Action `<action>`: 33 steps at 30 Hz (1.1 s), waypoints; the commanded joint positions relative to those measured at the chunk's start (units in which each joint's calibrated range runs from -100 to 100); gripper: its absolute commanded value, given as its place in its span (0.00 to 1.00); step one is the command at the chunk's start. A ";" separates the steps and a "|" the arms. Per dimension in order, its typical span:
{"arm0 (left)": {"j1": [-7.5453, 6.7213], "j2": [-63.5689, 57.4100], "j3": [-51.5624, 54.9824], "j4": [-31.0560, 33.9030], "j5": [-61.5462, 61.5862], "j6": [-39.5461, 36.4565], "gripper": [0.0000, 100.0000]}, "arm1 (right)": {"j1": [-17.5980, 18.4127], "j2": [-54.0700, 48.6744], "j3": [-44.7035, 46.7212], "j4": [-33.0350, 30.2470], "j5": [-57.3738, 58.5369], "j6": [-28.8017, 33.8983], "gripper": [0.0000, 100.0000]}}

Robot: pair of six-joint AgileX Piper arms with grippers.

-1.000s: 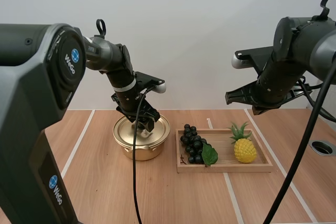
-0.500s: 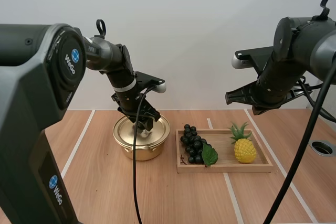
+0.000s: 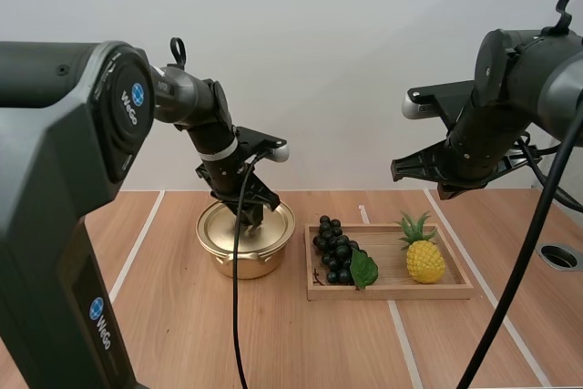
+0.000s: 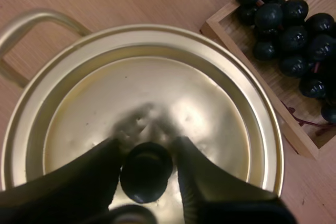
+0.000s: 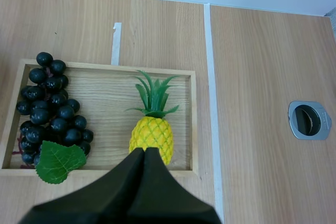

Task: Open the pot, put the pineapple inside, and close it

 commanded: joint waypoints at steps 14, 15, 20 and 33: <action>-0.19 -6.16 -2.07 1.55 7.49 -0.33 0.00 | -0.23 -0.38 0.10 -0.80 -9.41 -0.55 0.00; -0.19 -7.99 -2.89 1.41 7.08 -0.33 0.00 | -0.23 -0.38 0.10 -0.80 -9.51 -0.55 0.00; -0.19 -18.71 -5.79 1.14 0.24 -0.33 0.00 | -0.23 -0.38 0.10 -0.80 -9.65 -0.55 0.00; -0.19 -43.99 -18.18 -0.31 -12.52 -0.33 0.00 | -0.23 -0.38 0.10 -0.90 -16.35 -0.55 0.00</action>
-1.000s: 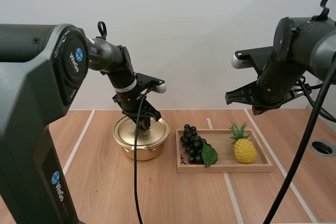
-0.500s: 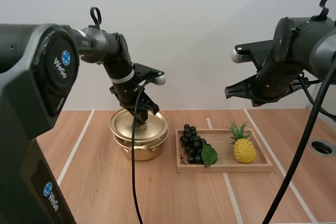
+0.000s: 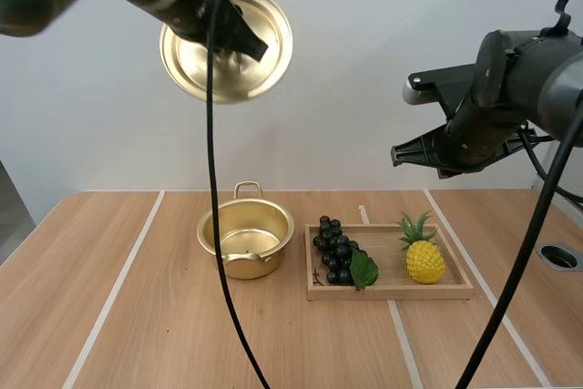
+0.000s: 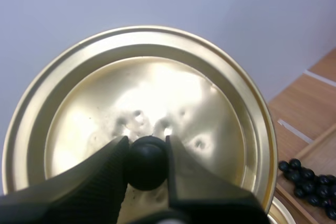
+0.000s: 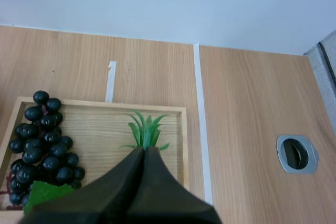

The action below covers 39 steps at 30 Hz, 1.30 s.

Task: Open the pot, put the pineapple inside, and close it

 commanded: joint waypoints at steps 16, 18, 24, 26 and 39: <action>-0.19 -16.19 -19.79 -1.32 -1.47 -3.91 0.00 | -0.23 6.93 0.10 -1.11 3.69 -0.45 0.00; -0.19 -16.71 -19.81 -1.32 -1.30 -3.94 0.00 | -0.23 8.75 0.10 -1.84 5.12 -0.45 0.00; -0.19 -16.71 -19.81 -0.89 3.02 -3.76 0.00 | -0.23 13.83 0.10 -2.10 5.35 -0.45 0.00; -0.19 -16.62 -19.81 -0.73 3.82 -3.76 0.00 | -0.23 15.31 0.10 -2.10 5.42 -0.45 0.00; 0.05 -16.57 -19.81 0.64 11.06 -3.76 0.00 | -0.23 21.76 0.10 -2.10 2.18 -0.45 1.00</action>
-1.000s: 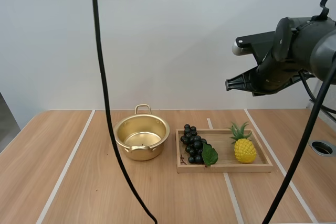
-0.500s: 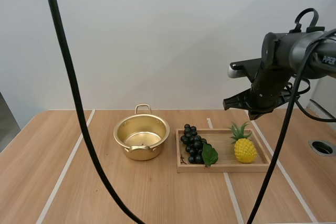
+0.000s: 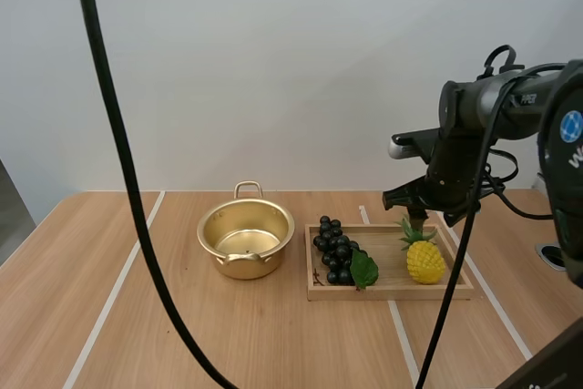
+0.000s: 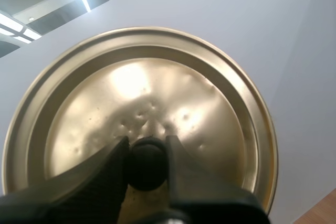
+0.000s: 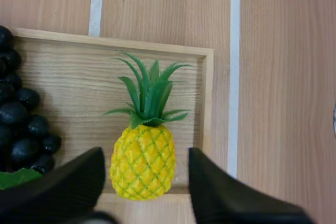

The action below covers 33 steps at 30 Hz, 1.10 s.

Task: Open the pot, put the pineapple inside, and close it

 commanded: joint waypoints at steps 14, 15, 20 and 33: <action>0.05 0.23 -0.13 0.33 3.74 -0.62 0.00 | -0.23 0.74 0.10 4.40 -0.65 1.44 1.00; 0.05 0.23 -0.13 0.33 3.74 -0.62 0.00 | -0.23 1.05 0.10 4.40 -0.65 1.57 1.00; 0.05 0.23 -0.13 0.33 3.74 -0.62 0.00 | -0.23 2.08 0.10 4.40 -0.65 1.66 1.00; 0.05 0.23 -0.13 0.33 3.74 -0.62 0.00 | -2.14 5.01 9.33 3.56 -18.29 2.31 1.00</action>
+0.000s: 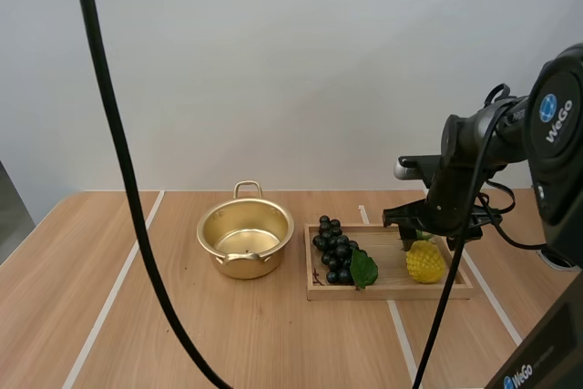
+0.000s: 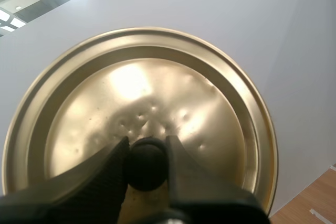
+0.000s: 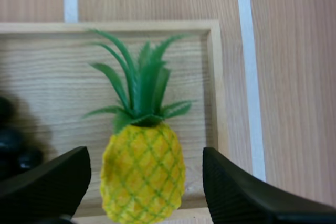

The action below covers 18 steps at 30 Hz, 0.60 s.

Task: Open the pot, put the pineapple inside, and close it

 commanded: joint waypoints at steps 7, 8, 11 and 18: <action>0.05 0.23 -0.13 0.23 -0.64 -0.61 0.00 | -0.30 1.62 1.31 0.03 -3.75 0.42 1.00; 0.05 0.23 -0.13 0.23 -0.64 -0.61 0.00 | -0.30 1.62 1.31 0.03 -4.07 0.42 1.00; 0.05 0.23 -0.13 0.23 -0.64 -0.61 0.00 | -0.30 1.62 1.31 0.03 -4.48 0.42 1.00; 0.05 0.23 -0.13 0.23 -0.64 -0.61 0.00 | -0.30 4.78 1.31 -0.21 -4.08 0.42 1.00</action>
